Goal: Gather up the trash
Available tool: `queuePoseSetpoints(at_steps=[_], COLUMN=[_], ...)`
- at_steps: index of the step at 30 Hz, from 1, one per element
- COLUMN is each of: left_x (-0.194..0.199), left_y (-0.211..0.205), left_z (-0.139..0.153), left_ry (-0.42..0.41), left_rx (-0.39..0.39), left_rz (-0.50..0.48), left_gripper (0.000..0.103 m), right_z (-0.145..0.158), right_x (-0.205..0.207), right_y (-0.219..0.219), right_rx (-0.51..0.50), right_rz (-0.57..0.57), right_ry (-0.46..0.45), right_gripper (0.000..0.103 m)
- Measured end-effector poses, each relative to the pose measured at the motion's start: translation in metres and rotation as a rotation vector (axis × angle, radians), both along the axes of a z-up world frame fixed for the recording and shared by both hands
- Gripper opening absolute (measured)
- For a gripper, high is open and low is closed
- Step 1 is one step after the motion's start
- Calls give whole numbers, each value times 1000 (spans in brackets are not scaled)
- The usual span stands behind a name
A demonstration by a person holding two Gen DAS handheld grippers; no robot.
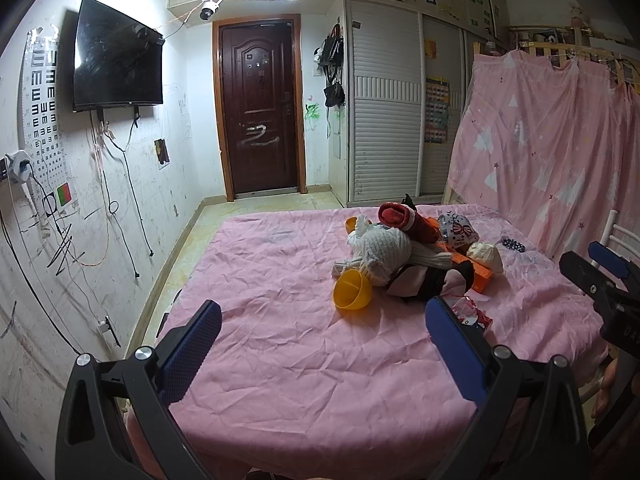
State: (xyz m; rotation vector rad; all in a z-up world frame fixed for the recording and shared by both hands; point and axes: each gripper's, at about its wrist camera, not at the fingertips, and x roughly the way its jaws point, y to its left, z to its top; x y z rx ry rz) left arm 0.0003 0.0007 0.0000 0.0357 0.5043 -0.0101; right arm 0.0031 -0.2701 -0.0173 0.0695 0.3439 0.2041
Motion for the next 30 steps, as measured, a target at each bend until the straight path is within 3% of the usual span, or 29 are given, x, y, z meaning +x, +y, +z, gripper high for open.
queuePoseSetpoints(at_steps=[30], left_x=[1], left_y=[0], left_z=[-7], left_ry=[3], left_rx=[-1], left_rz=[-2], left_gripper=[94], right_z=[0], right_x=[-1], right_y=[0], right_rx=[-3], right_rz=[3], right_ry=[1], right_gripper=[98])
